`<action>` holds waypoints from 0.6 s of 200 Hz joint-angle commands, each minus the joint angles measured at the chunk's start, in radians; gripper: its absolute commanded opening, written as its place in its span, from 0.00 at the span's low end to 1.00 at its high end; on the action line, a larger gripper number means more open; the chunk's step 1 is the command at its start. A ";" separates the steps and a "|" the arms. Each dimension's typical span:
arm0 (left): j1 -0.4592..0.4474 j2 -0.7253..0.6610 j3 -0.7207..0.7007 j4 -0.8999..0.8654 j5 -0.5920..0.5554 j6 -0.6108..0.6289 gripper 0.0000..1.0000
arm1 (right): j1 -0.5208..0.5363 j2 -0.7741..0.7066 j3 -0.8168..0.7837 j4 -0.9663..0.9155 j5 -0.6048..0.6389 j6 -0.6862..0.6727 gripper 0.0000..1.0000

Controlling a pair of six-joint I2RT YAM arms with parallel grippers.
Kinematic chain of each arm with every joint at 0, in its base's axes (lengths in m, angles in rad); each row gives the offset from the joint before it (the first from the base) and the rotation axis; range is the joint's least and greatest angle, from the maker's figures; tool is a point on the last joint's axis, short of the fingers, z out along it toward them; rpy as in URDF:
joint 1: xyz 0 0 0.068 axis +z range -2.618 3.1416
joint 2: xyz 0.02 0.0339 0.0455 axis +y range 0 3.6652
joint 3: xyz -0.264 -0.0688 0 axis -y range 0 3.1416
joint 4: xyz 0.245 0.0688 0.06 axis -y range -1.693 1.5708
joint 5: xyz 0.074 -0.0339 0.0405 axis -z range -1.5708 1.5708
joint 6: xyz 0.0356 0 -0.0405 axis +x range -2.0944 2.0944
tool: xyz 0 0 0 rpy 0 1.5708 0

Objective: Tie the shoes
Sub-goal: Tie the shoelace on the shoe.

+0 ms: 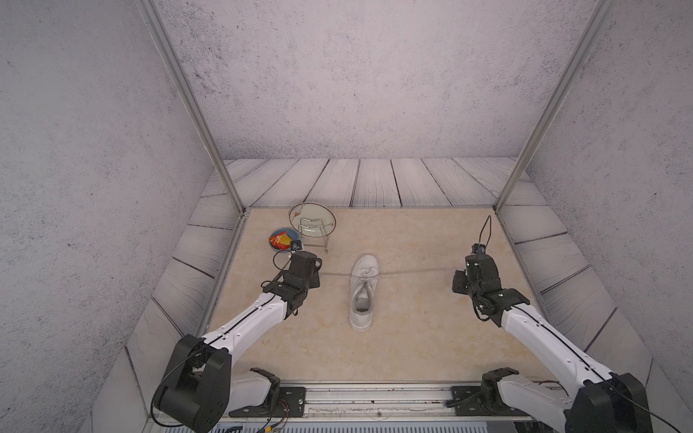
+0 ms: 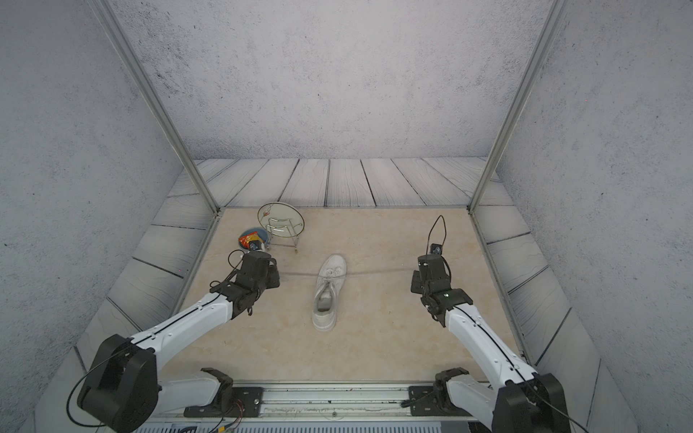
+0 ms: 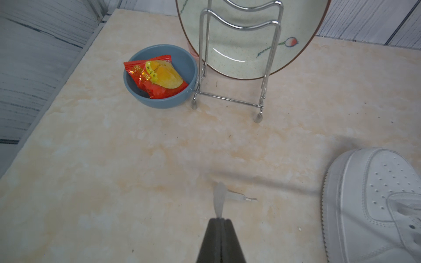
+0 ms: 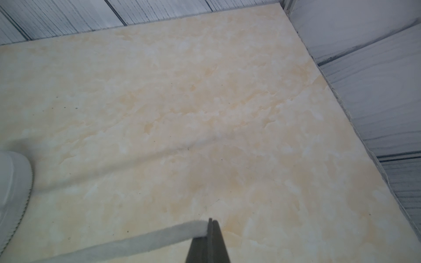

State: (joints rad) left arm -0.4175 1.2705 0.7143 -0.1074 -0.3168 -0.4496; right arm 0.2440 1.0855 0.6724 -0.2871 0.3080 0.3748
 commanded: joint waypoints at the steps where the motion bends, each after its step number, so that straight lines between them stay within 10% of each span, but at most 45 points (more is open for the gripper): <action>1: 0.027 0.012 -0.021 0.008 0.015 -0.025 0.00 | -0.029 0.020 -0.020 0.009 0.029 0.012 0.00; 120: 0.072 0.058 -0.031 0.021 0.084 -0.042 0.00 | -0.156 0.077 -0.023 0.017 -0.030 -0.011 0.00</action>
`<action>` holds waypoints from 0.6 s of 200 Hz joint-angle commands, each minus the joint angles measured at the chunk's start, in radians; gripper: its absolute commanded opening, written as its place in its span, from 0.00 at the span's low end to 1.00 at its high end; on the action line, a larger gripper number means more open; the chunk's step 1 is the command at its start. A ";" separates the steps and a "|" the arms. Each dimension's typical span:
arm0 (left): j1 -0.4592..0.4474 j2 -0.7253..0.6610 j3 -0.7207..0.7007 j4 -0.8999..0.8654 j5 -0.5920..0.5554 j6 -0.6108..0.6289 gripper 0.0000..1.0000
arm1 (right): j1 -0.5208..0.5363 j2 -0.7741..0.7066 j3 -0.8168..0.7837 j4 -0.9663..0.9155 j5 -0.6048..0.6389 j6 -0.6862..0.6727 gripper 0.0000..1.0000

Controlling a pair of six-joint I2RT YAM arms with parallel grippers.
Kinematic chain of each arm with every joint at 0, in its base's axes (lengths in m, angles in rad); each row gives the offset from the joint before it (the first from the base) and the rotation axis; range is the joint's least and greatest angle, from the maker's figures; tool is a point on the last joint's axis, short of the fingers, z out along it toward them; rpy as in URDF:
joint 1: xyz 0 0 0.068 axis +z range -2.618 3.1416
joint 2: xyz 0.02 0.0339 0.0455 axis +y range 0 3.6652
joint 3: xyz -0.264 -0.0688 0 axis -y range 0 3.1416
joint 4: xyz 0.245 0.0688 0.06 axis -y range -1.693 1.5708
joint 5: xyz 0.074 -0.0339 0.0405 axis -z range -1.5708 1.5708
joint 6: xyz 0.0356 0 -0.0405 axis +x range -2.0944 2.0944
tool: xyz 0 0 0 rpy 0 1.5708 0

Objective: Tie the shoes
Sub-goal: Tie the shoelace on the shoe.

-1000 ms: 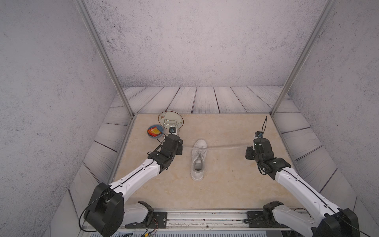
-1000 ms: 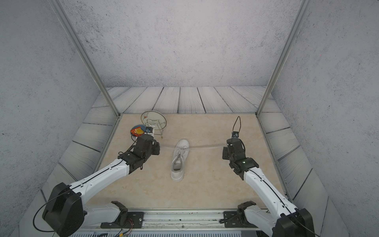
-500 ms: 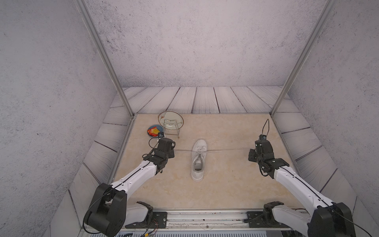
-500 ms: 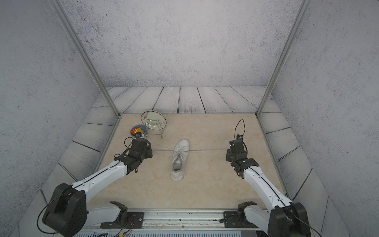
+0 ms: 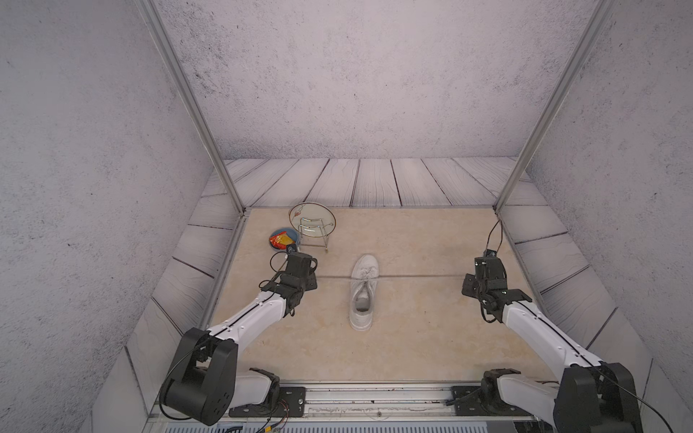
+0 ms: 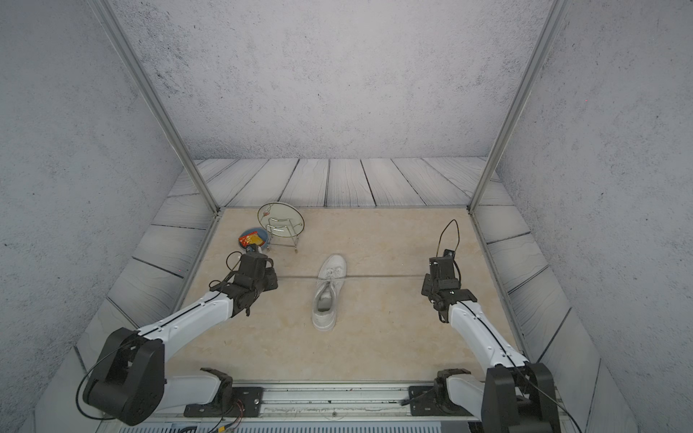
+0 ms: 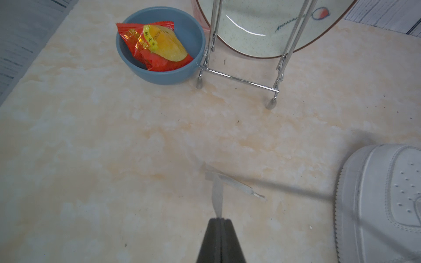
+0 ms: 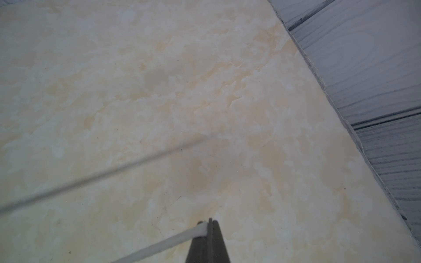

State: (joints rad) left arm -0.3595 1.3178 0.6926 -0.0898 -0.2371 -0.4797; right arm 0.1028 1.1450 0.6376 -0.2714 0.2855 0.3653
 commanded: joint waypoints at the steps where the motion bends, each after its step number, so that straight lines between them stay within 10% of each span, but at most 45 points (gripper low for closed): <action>1: 0.015 0.011 -0.010 0.003 0.004 -0.012 0.00 | -0.015 0.018 0.011 0.002 -0.007 -0.001 0.00; 98: 0.028 -0.003 -0.012 0.027 0.159 0.032 0.00 | -0.037 0.003 0.039 0.019 -0.378 -0.002 0.00; 120: 0.040 -0.047 -0.019 0.014 0.176 0.012 0.36 | -0.038 -0.023 0.050 -0.009 -0.447 0.008 0.20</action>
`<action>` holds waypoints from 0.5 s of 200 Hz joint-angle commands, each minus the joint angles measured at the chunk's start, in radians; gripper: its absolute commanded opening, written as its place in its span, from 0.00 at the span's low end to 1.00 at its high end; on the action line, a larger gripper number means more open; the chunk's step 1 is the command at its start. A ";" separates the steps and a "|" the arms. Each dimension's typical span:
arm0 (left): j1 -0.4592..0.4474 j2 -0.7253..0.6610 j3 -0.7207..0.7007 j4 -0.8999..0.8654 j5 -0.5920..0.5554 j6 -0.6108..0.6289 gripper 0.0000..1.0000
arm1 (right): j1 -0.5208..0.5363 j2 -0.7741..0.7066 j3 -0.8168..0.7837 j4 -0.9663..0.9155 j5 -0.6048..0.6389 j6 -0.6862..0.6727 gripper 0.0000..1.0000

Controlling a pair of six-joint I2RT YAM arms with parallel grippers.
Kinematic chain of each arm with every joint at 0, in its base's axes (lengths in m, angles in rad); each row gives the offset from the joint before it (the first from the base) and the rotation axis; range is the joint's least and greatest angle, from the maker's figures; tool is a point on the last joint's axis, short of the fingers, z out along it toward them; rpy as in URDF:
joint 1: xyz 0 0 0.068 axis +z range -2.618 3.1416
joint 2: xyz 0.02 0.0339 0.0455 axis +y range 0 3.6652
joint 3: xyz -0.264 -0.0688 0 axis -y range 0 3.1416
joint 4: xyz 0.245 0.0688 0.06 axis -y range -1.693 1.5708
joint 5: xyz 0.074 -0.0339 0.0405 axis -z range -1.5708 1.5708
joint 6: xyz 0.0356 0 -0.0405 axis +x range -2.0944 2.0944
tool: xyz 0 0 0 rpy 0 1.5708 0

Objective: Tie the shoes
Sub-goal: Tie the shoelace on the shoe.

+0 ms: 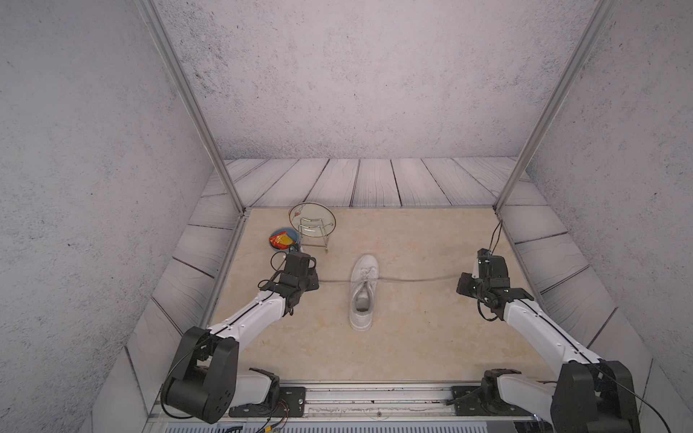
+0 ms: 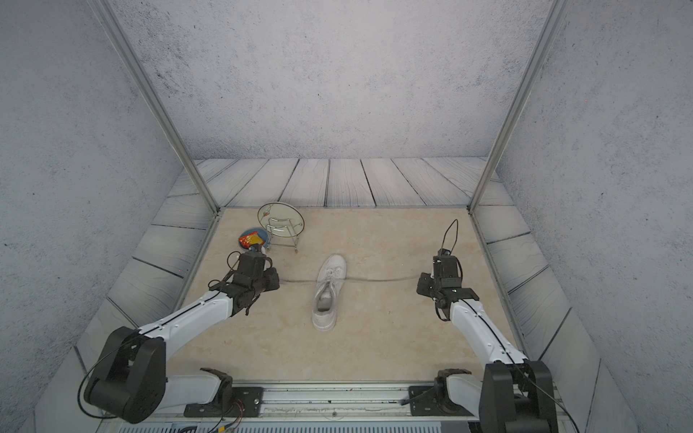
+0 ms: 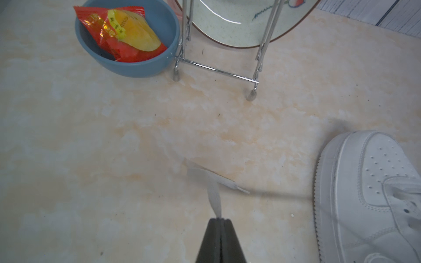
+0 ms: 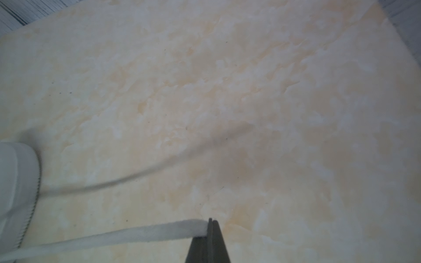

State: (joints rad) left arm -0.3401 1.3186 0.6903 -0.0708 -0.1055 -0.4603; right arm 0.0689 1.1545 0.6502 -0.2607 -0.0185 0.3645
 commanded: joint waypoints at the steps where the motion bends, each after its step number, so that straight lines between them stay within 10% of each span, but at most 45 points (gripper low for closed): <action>1: 0.022 -0.050 -0.017 -0.006 0.045 -0.008 0.38 | -0.004 -0.034 0.038 -0.023 -0.145 0.009 0.22; 53: 0.072 -0.238 -0.062 -0.083 0.040 -0.085 0.91 | -0.004 -0.131 0.076 -0.093 -0.136 0.068 0.81; 100: 0.035 -0.294 -0.127 -0.013 0.435 -0.119 0.87 | -0.004 -0.207 0.099 -0.114 -0.176 0.095 0.94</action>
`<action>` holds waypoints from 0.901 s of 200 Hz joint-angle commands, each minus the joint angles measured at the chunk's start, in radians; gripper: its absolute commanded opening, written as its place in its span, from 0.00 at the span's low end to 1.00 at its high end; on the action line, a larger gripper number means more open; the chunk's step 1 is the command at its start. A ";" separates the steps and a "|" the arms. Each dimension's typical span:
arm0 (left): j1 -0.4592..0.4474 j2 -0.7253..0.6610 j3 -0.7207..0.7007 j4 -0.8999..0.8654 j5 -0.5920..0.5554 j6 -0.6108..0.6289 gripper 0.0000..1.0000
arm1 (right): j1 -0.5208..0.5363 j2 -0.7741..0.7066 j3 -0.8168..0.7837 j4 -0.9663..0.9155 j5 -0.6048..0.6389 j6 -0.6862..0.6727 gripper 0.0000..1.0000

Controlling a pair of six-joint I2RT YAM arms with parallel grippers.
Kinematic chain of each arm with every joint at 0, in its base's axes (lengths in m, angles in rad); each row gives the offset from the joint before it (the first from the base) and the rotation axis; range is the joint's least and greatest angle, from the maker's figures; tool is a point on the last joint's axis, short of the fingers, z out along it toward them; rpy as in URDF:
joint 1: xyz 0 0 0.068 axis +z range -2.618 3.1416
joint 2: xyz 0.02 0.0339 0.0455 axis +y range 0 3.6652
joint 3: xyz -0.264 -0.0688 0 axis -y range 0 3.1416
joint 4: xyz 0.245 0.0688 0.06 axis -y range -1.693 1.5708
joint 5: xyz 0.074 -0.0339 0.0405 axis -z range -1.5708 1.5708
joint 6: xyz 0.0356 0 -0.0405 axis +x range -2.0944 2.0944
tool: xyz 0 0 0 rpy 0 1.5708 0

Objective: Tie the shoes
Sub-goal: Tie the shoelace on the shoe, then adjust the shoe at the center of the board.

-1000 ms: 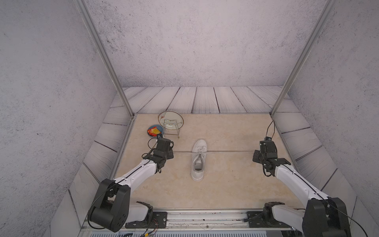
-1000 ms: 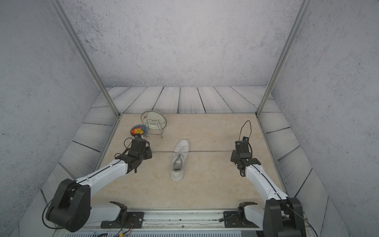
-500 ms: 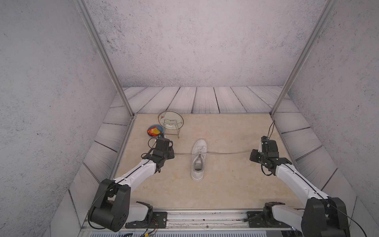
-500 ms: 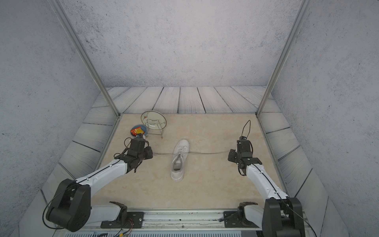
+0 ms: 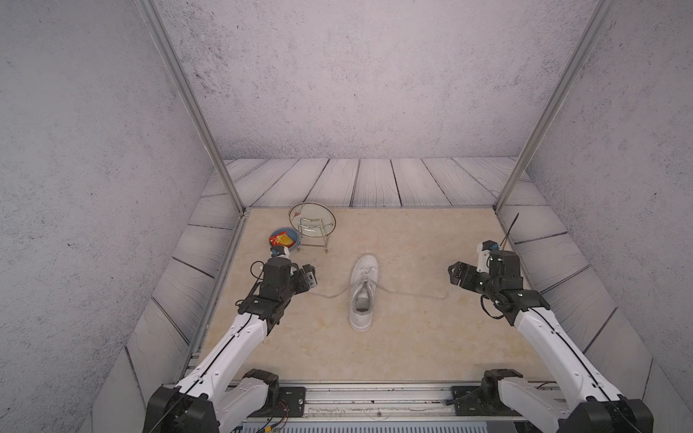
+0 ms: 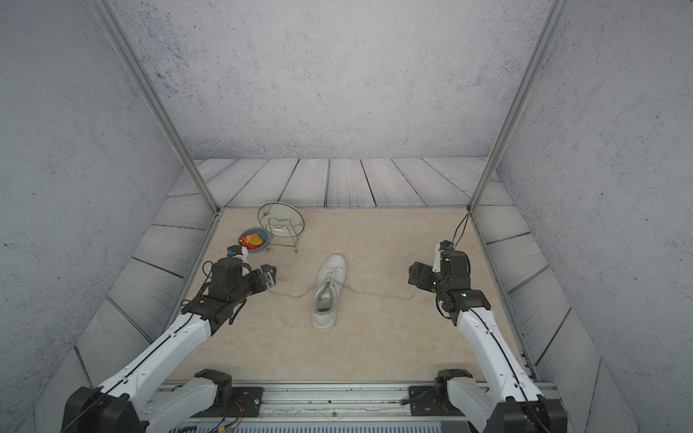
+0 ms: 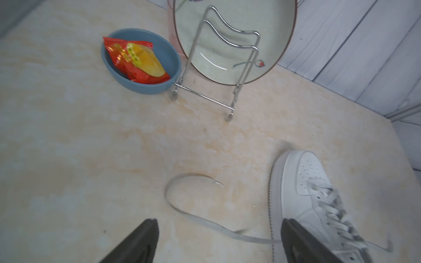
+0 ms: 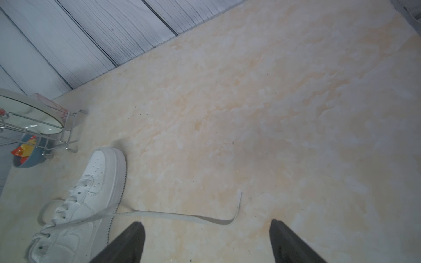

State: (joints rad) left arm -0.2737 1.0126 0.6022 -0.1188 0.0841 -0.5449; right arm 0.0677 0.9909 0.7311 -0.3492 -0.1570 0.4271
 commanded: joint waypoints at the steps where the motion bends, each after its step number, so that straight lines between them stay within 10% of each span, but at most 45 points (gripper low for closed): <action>1: -0.035 0.014 -0.042 0.038 0.253 -0.036 0.87 | -0.004 -0.046 0.018 -0.024 -0.039 0.033 0.94; 64: -0.277 0.208 -0.027 0.192 0.345 -0.146 0.87 | -0.002 -0.007 -0.022 0.070 -0.195 0.110 1.00; 180: -0.387 0.322 0.047 0.243 0.375 -0.181 0.84 | -0.003 0.018 -0.030 0.068 -0.216 0.108 1.00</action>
State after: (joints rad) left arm -0.6559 1.3369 0.6201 0.1219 0.4767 -0.7391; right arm 0.0677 0.9943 0.7109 -0.2932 -0.3580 0.5316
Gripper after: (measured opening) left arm 0.839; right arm 0.995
